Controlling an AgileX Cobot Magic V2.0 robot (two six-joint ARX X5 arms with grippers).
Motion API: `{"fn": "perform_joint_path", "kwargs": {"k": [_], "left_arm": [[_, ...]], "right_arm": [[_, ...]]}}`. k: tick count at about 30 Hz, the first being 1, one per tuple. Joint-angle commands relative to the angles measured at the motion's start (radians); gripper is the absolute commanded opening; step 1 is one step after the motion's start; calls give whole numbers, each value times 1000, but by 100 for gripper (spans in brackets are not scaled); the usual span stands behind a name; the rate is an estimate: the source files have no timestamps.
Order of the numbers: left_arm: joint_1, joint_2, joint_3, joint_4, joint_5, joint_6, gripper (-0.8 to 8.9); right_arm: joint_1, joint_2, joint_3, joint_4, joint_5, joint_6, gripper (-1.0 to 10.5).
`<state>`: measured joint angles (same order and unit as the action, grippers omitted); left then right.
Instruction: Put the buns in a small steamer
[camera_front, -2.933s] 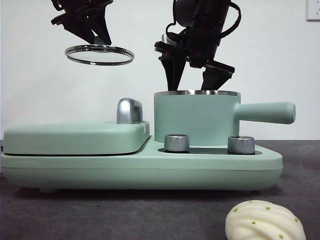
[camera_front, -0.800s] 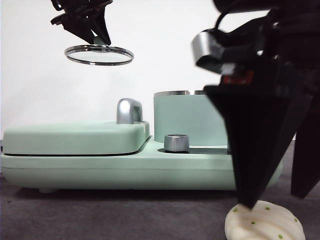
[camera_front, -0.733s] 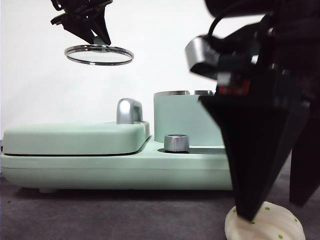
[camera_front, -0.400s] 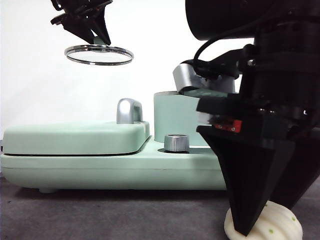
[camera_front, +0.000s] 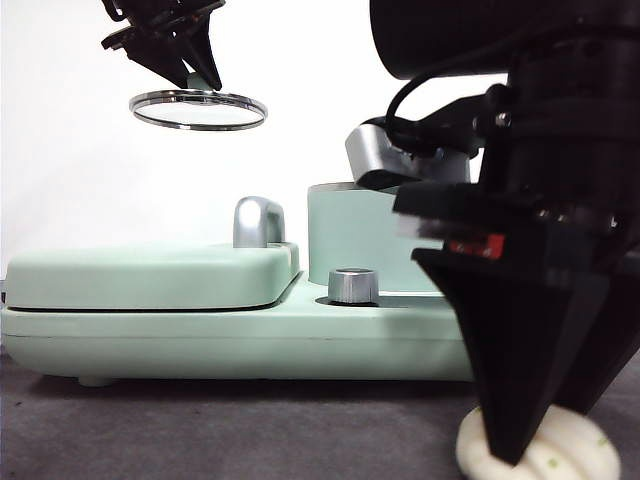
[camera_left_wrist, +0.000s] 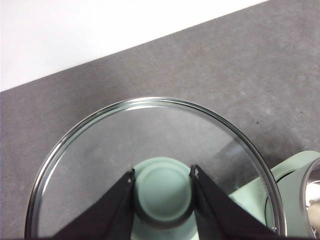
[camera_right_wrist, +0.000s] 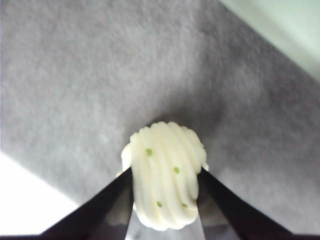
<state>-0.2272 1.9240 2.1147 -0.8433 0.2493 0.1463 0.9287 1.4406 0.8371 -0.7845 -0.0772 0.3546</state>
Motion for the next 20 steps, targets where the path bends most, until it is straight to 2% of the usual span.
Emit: {"fn": "perform_joint_path", "kwargs": {"k": [1, 7, 13, 20], "left_arm": [[-3, 10, 39, 21, 5, 10, 27], [-3, 10, 39, 21, 5, 10, 27], [-3, 10, 39, 21, 5, 10, 27], [-3, 10, 39, 21, 5, 10, 27]], "right_arm": [[9, 9, 82, -54, -1, 11, 171], [-40, 10, 325, -247, -1, -11, 171], [-158, 45, 616, -376, 3, -120, 171], [-318, 252, 990, -492, 10, -237, 171]]}}
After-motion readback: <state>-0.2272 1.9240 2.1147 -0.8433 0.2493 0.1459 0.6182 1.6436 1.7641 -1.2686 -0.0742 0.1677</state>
